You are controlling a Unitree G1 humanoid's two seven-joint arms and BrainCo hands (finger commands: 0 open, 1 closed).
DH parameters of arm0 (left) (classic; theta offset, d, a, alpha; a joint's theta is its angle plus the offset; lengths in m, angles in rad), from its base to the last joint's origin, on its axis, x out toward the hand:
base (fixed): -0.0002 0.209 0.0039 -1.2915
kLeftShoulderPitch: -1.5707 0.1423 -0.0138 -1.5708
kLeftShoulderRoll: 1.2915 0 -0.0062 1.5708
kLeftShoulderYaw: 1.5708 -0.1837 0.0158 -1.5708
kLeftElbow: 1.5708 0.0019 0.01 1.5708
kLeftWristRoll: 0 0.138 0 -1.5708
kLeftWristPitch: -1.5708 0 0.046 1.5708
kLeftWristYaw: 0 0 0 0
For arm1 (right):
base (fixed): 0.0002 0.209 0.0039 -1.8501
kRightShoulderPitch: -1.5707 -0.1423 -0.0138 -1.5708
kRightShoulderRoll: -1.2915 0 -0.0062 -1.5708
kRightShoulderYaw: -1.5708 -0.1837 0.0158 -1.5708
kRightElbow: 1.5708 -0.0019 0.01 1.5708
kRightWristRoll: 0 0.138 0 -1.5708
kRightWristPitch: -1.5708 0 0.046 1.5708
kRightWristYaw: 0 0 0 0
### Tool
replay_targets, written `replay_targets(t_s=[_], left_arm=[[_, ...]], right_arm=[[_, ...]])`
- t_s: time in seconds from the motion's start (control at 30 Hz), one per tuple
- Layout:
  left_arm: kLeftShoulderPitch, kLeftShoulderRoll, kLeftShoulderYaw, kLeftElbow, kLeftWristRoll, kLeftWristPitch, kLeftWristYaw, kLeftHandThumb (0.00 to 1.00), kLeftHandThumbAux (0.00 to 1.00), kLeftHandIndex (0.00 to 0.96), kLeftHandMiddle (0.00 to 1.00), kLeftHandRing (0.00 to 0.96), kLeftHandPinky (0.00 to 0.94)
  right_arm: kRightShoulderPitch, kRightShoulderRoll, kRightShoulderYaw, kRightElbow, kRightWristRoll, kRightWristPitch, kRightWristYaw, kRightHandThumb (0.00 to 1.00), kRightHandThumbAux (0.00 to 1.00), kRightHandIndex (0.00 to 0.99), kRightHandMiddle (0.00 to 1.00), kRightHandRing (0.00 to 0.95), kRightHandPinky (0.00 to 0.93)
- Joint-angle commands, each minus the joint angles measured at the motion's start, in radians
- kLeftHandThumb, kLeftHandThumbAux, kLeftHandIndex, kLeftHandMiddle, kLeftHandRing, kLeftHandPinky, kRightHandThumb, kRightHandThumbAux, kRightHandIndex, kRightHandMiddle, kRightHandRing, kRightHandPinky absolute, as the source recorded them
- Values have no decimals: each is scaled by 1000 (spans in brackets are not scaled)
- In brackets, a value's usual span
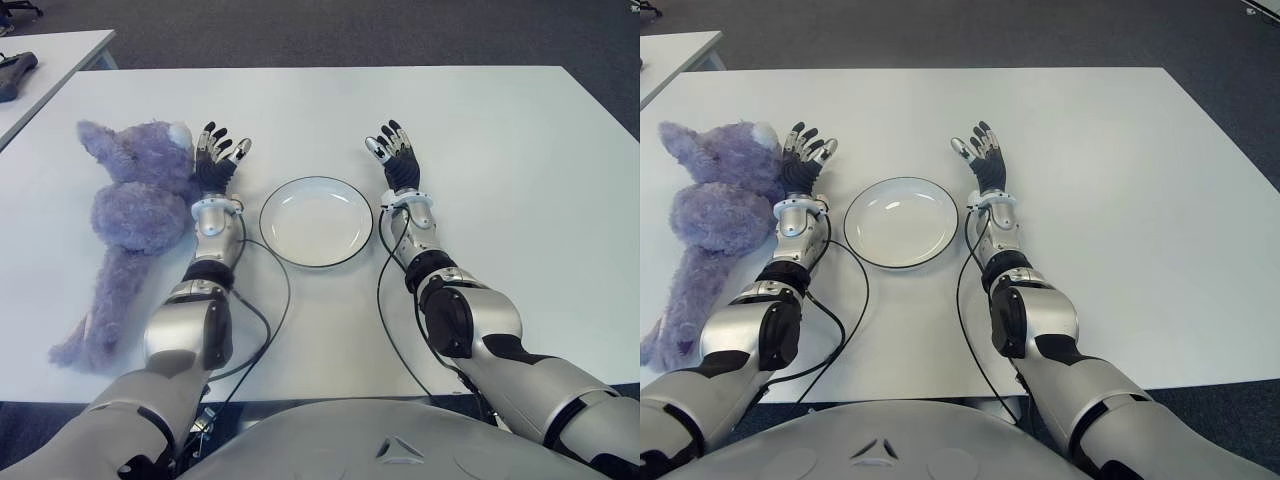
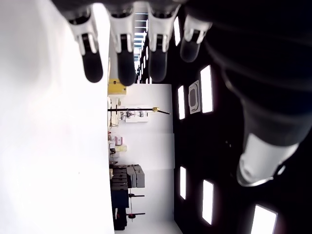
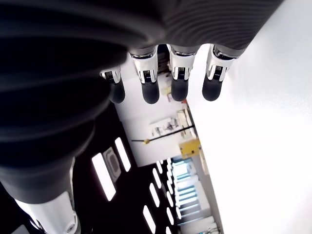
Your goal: Put the doll into the plate.
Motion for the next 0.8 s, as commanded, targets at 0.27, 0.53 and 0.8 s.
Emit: replay_targets(t_s=[0.27,0.53,0.8], left_arm=[[264,-92,-15,156,13,74,8,63,652,100,171,180,197],[263,-85,-14,157,13,79,5,66,667,97,176,184,199],[260,-74,-18,155,18,74,-1,58,693,77,142,146,143]], right_arm=[[218,105,-18,115,4,102,-39,129,724,0,30,31,67],[217,112,-27,115,13,94,-36,135,706,0,33,32,70],[216,130,-43,113,32,78,-28,133,699,12,32,30,66]])
